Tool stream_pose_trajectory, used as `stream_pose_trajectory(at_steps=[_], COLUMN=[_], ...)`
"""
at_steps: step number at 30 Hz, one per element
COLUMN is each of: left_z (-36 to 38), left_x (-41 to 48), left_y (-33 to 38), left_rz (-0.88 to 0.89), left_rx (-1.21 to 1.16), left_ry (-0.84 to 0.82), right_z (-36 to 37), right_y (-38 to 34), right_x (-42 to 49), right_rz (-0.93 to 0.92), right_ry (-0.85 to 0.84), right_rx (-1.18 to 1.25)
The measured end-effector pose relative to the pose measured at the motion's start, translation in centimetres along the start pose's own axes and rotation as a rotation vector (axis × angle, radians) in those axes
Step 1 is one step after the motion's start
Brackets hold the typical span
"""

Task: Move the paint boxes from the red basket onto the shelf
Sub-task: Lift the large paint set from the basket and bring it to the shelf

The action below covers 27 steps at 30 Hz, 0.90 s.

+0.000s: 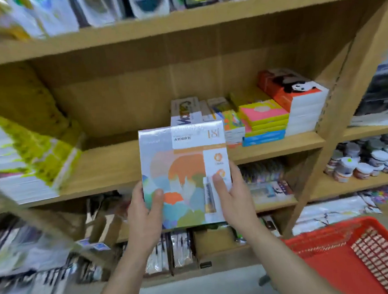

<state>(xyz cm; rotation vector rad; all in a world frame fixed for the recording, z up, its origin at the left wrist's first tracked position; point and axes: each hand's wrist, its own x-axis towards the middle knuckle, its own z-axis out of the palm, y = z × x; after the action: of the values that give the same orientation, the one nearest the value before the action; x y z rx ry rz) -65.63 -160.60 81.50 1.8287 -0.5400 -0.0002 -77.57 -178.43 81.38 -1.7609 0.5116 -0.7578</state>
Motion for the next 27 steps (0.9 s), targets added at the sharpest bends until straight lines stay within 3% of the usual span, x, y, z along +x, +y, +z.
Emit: stream_pose_trajectory(at_steps=[3, 6, 12, 15, 20, 23, 27], left_z=[-5.9, -11.1, -15.9, -16.4, -16.0, -15.7, -14.7], left_x=[2.8, 6.5, 13.3, 15.0, 17.2, 18.4, 20.6], left_y=[-2.7, -5.2, -9.7, -11.3, -13.1, -14.0, -14.4], left_rz=[0.072, 0.004, -0.027, -0.102, -0.074, -0.005, 0.027], left_rx=[0.198, 0.303, 0.334, 0.358, 0.673, 0.739, 0.744], left_ry=[0.048, 0.061, -0.075, -0.163, -0.323, -0.274, -0.144], right_z=[6.4, 12.7, 21.8, 23.9, 24.6, 24.5, 24.2], right_y=[-3.3, -4.4, -4.8, -4.1, -2.5, -1.2, 0.3], right_x=[1.9, 4.3, 9.3, 11.1, 11.7, 11.2, 12.6], right_rz=[-0.061, -0.086, 0.094, 0.152, 0.176, 0.150, 0.038], right_ry=[-0.069, -0.088, -0.056, -0.109, -0.235, -0.312, -0.198], right_rx=[-0.101, -0.214, -0.512, -0.644, -0.806, -0.891, -1.022])
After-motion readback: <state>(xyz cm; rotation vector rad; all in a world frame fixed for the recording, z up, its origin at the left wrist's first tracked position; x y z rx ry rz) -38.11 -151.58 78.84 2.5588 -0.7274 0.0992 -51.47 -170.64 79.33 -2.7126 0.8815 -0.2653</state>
